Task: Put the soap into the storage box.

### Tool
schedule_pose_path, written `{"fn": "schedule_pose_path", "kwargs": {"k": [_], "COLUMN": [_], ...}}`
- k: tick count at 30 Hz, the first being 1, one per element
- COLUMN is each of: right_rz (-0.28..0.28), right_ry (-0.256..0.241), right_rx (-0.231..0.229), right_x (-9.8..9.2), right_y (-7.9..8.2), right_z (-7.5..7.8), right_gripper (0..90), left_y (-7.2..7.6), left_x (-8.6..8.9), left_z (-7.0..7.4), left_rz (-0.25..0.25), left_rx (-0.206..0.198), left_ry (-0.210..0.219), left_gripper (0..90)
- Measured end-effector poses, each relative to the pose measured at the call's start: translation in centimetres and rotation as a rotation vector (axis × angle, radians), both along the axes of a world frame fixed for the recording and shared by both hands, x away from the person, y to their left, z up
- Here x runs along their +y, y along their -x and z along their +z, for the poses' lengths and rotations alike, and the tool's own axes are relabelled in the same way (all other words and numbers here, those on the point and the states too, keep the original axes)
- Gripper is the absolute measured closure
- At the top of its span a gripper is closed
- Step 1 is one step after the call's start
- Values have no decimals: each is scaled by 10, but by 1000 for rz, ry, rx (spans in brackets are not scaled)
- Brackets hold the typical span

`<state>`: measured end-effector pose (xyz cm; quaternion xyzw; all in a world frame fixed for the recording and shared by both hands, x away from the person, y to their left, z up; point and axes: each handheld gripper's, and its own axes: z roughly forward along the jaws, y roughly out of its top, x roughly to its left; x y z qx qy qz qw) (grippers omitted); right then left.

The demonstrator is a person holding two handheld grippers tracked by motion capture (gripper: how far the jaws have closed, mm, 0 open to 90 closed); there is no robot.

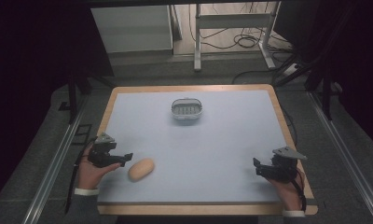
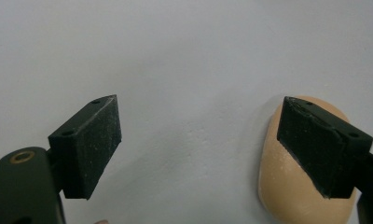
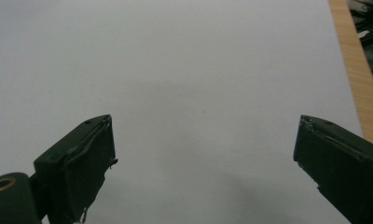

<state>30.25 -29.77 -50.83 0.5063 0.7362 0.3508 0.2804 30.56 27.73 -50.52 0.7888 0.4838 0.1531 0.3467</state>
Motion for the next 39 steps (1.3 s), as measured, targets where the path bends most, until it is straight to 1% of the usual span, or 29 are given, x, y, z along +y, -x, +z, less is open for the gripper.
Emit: {"fn": "schedule_pose_path", "kwargs": {"k": [2,4,5,6,13,18,19,22,26,28,29,34,37,39], "right_rz": [-5,-5,-5,-5,-5,-2,-1,-8,0,3,5,15,12,7], "right_ry": [3,0,0,-1,-15,-16,-17,-20,-18,-16,-16,-19,-22,-29], "right_rx": [-10,2,2,13,10,9,6,6,9,8,7,9,13,11], "right_x": [-1,-2,-2,-2,-5,-5,-6,-6,-5,-4,-4,-7,-10,-11], "right_y": [1,1,1,1,3,3,3,4,4,3,3,3,3,3], "right_z": [0,1,1,1,0,0,0,0,-1,-1,-1,-2,-4,-3], "right_gripper": [54,85,85,93,93,93,93,93,93,92,92,92,92,92], "left_y": [-1,-1,-1,-2,-1,0,-1,-1,-1,0,1,0,1,1], "left_x": [1,2,2,2,2,0,-1,-1,-1,-1,-1,3,5,6], "left_z": [0,-1,-1,-1,0,-1,-2,-2,-2,-2,-1,2,4,5], "left_rz": [6,6,6,3,1,-3,-3,-7,-4,0,19,36,36,42], "left_rx": [0,2,2,4,7,9,13,14,13,10,-5,0,0,1], "left_ry": [4,4,4,3,3,2,-4,-3,-4,-8,-9,-16,-10,-17], "left_gripper": [140,139,140,140,139,139,139,139,139,141,147,151,151,152]}}
